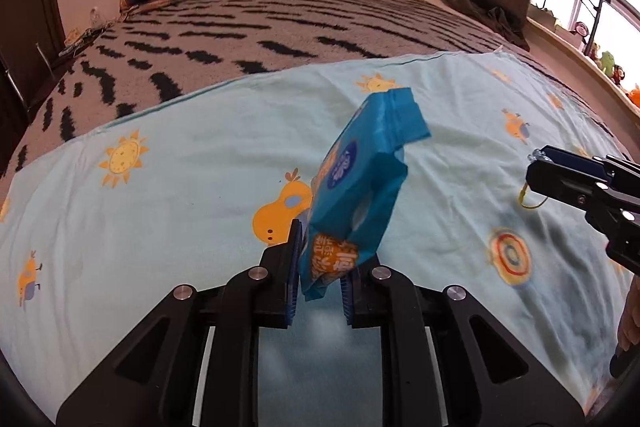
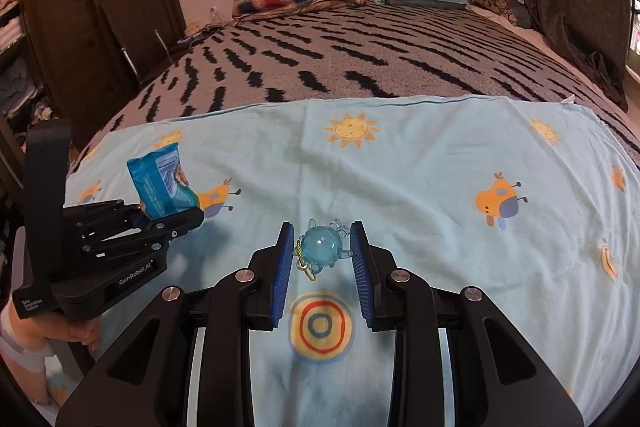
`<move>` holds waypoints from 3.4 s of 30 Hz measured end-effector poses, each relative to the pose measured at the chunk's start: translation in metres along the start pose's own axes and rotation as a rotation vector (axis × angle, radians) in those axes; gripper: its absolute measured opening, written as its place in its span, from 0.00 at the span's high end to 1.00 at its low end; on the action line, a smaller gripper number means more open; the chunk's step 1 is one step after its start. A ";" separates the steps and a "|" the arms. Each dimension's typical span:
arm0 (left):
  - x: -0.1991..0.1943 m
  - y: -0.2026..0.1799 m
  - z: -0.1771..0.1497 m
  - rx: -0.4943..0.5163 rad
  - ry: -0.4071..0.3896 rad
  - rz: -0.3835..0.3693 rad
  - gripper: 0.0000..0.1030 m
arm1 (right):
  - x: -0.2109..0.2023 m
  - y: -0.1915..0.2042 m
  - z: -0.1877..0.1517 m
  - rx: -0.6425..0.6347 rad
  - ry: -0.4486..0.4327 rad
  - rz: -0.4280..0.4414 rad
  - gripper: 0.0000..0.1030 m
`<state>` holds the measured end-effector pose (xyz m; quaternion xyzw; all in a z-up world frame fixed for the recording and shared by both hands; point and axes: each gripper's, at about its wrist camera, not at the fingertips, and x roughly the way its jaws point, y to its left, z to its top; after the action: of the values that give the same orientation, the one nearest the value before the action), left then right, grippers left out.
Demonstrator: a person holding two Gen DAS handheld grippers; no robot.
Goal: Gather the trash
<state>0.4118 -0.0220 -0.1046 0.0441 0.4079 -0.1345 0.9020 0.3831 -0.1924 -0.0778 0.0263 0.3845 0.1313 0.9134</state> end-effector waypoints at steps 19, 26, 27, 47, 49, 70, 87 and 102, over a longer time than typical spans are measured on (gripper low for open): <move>-0.192 -0.059 -0.072 0.088 -0.191 -0.034 0.85 | -0.150 0.038 -0.067 -0.071 -0.092 0.027 0.71; -0.236 -0.079 -0.115 0.100 -0.221 -0.046 0.85 | -0.193 0.045 -0.111 -0.067 -0.106 0.062 0.71; -0.239 -0.080 -0.122 0.102 -0.222 -0.047 0.85 | -0.198 0.045 -0.117 -0.064 -0.106 0.066 0.71; -0.207 -0.095 -0.290 0.042 -0.031 -0.096 0.85 | -0.195 0.066 -0.270 -0.043 0.048 0.064 0.71; -0.198 -0.096 -0.306 0.042 0.006 -0.104 0.85 | -0.191 0.067 -0.283 -0.039 0.069 0.059 0.71; -0.084 -0.110 -0.381 -0.008 0.357 -0.203 0.85 | -0.100 0.050 -0.372 0.117 0.332 0.070 0.71; -0.072 -0.103 -0.380 -0.027 0.368 -0.137 0.52 | -0.072 0.030 -0.377 0.179 0.367 0.030 0.47; -0.191 -0.075 -0.321 -0.081 0.051 -0.010 0.08 | -0.175 0.025 -0.313 0.133 0.103 -0.046 0.03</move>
<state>0.0377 0.0061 -0.1728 0.0092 0.4361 -0.1212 0.8917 0.0384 -0.2304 -0.1719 0.0711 0.4391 0.0859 0.8915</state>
